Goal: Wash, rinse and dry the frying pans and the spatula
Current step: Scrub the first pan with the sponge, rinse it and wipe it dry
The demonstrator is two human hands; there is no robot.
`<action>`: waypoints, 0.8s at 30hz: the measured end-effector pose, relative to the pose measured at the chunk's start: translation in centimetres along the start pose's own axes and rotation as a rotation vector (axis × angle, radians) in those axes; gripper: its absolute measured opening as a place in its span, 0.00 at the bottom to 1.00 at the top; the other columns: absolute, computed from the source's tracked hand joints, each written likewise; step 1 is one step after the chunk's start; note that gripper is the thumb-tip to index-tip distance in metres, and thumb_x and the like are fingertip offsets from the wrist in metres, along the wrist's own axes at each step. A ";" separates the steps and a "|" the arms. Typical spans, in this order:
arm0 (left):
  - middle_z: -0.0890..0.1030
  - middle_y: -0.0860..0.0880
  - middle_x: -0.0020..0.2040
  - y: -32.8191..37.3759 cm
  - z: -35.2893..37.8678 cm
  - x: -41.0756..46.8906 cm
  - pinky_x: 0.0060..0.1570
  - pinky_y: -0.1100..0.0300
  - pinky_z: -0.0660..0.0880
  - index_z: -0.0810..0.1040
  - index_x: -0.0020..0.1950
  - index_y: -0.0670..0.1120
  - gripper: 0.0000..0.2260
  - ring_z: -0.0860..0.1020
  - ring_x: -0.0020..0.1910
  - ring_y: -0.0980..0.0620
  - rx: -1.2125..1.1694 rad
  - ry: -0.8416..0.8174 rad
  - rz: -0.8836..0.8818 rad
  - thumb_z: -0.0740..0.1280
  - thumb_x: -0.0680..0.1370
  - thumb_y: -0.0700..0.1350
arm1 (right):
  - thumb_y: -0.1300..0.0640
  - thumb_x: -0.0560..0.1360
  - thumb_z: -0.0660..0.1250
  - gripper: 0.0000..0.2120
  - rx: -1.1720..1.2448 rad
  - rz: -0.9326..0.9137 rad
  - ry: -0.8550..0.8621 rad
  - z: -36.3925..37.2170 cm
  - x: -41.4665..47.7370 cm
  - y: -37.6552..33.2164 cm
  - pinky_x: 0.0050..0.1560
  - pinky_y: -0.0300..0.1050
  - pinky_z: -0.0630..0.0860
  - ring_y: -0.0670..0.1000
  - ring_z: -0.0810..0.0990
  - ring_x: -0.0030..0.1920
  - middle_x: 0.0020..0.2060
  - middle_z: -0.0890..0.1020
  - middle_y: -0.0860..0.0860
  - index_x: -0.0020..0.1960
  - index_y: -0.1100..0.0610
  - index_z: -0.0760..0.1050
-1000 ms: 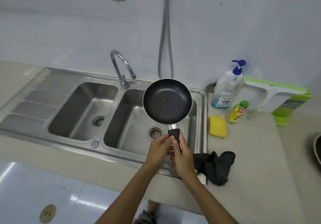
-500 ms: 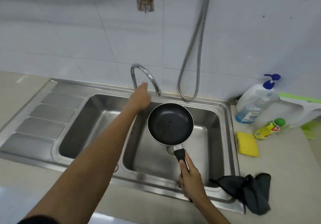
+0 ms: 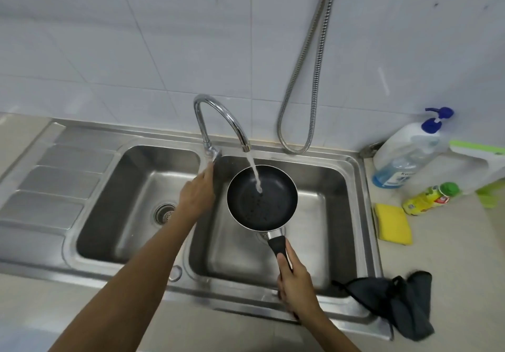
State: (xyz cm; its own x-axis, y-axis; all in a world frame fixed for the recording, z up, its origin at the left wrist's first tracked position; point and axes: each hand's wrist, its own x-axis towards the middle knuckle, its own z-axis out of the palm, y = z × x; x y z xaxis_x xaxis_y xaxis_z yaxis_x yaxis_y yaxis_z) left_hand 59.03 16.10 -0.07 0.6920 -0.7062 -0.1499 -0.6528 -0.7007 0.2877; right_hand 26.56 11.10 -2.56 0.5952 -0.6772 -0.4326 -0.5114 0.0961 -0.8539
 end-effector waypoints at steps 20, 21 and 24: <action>0.63 0.44 0.80 0.3 2.0 -1.5 0.73 0.55 0.60 0.57 0.81 0.43 0.26 0.63 0.78 0.42 -0.590 -0.044 -0.312 0.60 0.84 0.41 | 0.47 0.85 0.57 0.22 -0.032 0.003 -0.029 -1.8 3.2 -1.0 0.25 0.40 0.66 0.47 0.66 0.26 0.25 0.67 0.46 0.74 0.27 0.60; 0.63 0.44 0.80 0.4 2.0 -1.1 0.73 0.56 0.59 0.58 0.81 0.43 0.25 0.62 0.79 0.44 -0.649 -0.040 -0.340 0.60 0.84 0.41 | 0.48 0.85 0.57 0.22 -0.018 0.003 -0.037 -2.2 3.1 -1.0 0.24 0.40 0.65 0.47 0.65 0.25 0.25 0.66 0.47 0.74 0.27 0.60; 0.72 0.43 0.74 0.8 1.8 -0.1 0.70 0.55 0.65 0.68 0.75 0.42 0.19 0.69 0.74 0.44 -0.767 -0.030 -0.373 0.60 0.83 0.39 | 0.47 0.85 0.58 0.21 -0.020 0.025 -0.027 -3.2 3.6 -0.9 0.24 0.39 0.65 0.46 0.65 0.24 0.24 0.67 0.45 0.73 0.27 0.60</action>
State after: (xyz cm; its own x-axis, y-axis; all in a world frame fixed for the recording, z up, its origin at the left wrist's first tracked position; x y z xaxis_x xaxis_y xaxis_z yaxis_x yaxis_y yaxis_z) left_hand 57.90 15.43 -1.53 0.8049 -0.4528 -0.3836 0.0128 -0.6329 0.7741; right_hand 27.18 6.24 -2.40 0.5984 -0.6549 -0.4616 -0.5387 0.0977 -0.8368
